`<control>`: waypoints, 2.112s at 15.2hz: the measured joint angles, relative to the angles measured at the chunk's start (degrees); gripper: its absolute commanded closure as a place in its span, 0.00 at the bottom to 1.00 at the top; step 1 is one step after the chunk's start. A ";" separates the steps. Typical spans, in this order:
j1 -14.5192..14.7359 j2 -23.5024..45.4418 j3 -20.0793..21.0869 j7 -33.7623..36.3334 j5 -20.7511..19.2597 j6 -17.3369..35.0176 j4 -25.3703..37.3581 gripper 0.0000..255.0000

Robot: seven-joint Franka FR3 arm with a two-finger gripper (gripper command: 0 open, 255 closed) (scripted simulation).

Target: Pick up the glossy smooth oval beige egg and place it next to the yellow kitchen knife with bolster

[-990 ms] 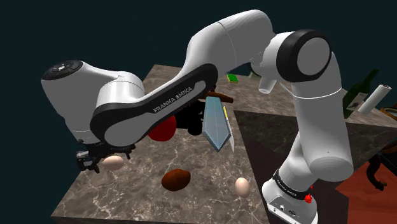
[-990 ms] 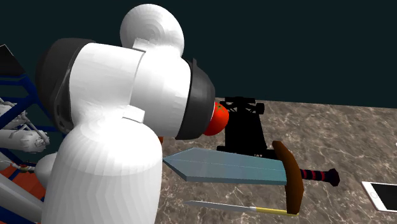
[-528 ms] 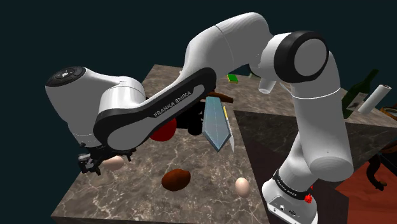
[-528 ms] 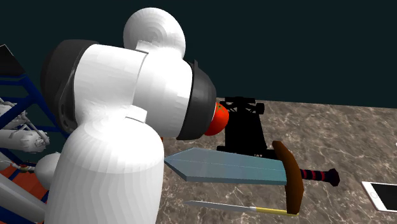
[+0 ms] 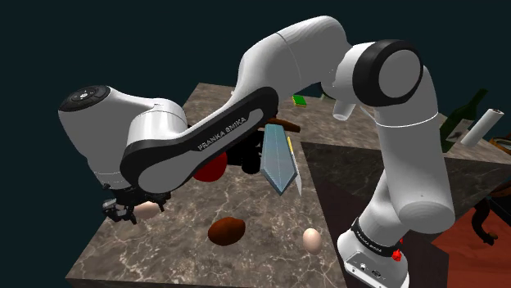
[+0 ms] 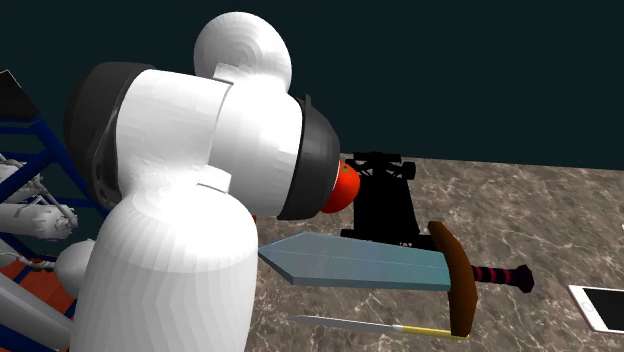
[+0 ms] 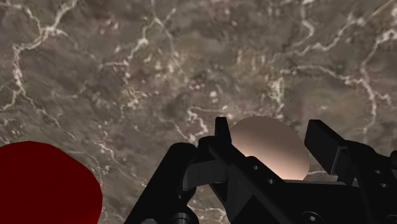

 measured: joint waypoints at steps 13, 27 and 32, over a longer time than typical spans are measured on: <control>-0.53 -2.74 1.13 -1.62 1.95 -4.52 2.33 1.00; -0.27 -5.44 2.31 -3.93 4.20 -13.22 9.07 1.00; -7.01 -16.31 3.87 -7.33 9.46 -8.21 -4.72 1.00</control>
